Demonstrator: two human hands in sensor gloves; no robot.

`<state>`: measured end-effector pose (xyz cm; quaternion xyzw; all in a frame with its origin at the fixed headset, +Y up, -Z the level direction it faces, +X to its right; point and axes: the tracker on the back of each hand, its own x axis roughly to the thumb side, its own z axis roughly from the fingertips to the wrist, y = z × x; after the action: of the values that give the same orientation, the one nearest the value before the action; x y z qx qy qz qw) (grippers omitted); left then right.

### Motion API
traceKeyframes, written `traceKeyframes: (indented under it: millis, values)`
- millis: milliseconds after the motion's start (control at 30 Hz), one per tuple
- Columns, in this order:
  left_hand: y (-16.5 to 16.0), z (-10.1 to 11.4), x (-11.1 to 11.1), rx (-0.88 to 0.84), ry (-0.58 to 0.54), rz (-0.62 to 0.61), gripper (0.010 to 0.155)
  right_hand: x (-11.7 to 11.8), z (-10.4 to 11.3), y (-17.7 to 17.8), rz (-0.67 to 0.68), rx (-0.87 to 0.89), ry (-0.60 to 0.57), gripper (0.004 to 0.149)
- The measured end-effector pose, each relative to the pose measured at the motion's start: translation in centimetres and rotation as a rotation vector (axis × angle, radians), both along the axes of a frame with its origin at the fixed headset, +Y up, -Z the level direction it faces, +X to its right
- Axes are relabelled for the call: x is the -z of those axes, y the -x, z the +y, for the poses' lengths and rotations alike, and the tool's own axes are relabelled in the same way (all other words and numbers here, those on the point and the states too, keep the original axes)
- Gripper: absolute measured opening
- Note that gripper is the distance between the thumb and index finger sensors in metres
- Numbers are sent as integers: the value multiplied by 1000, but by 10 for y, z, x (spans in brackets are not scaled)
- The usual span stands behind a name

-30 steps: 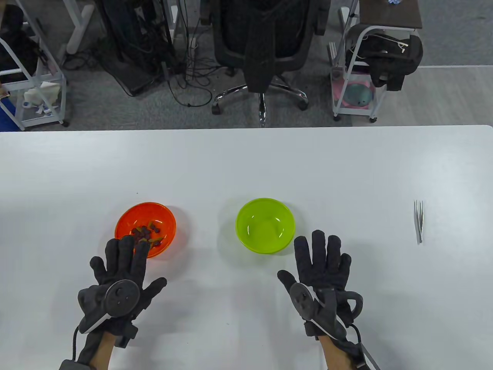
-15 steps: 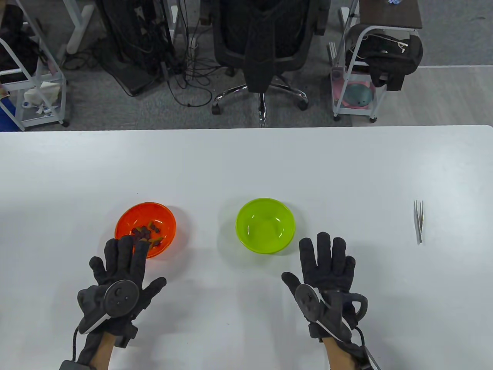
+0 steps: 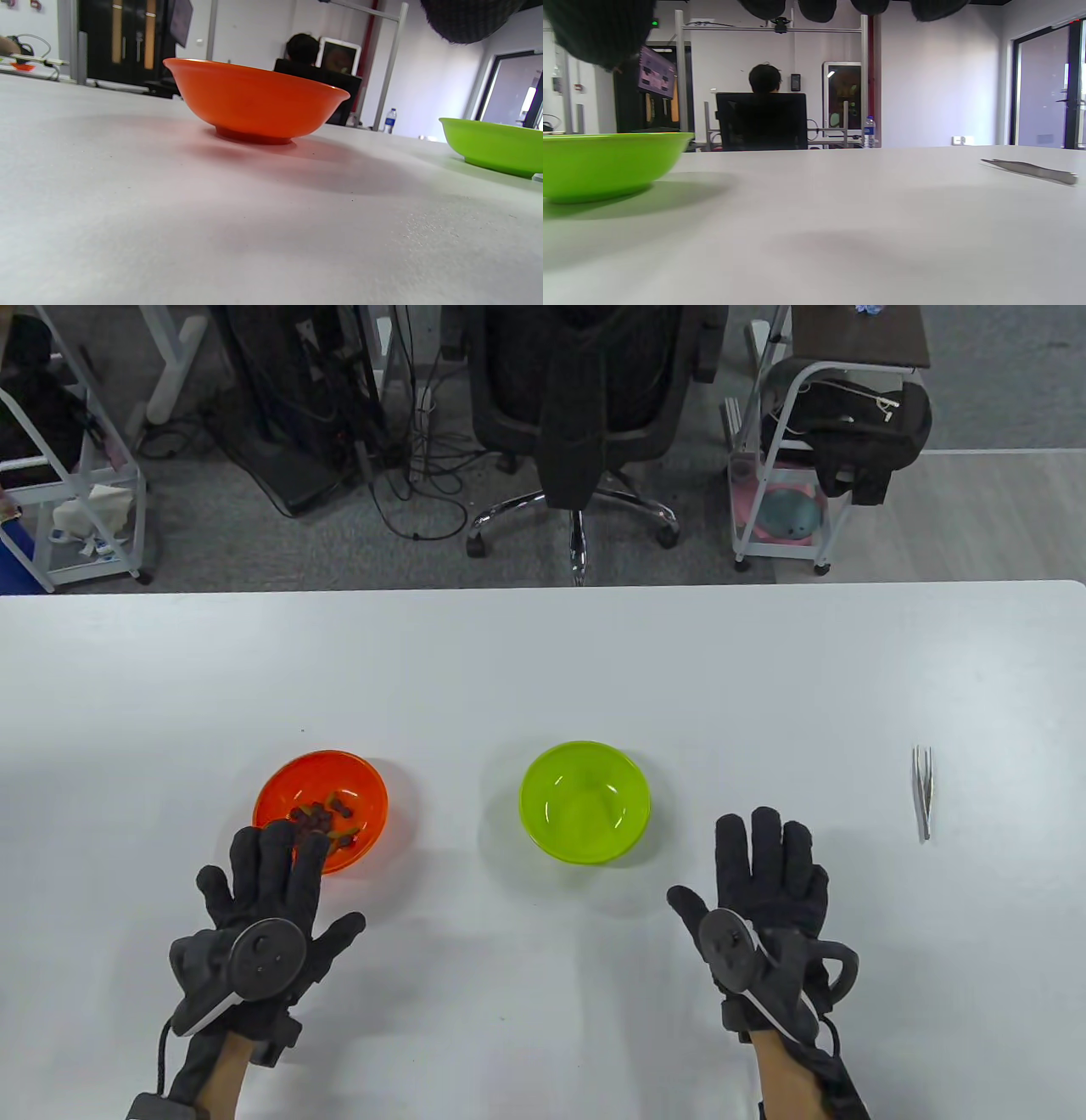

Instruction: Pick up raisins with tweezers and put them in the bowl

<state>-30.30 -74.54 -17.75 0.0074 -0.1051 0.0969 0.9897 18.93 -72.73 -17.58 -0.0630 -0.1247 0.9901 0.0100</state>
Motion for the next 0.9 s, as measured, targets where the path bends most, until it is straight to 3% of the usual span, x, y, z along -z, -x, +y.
traceKeyframes:
  millis: [467,700,900]
  values:
    - [7,3,1,-1,-20,38,93,63,-5,-98,-296,58,130,96]
    - [10,1,3,-3,-7,50,92,93,-25,-143,-492,186,327,99]
    - [10,1,3,0,-8,52,92,108,-42,-170,-670,189,369,98]
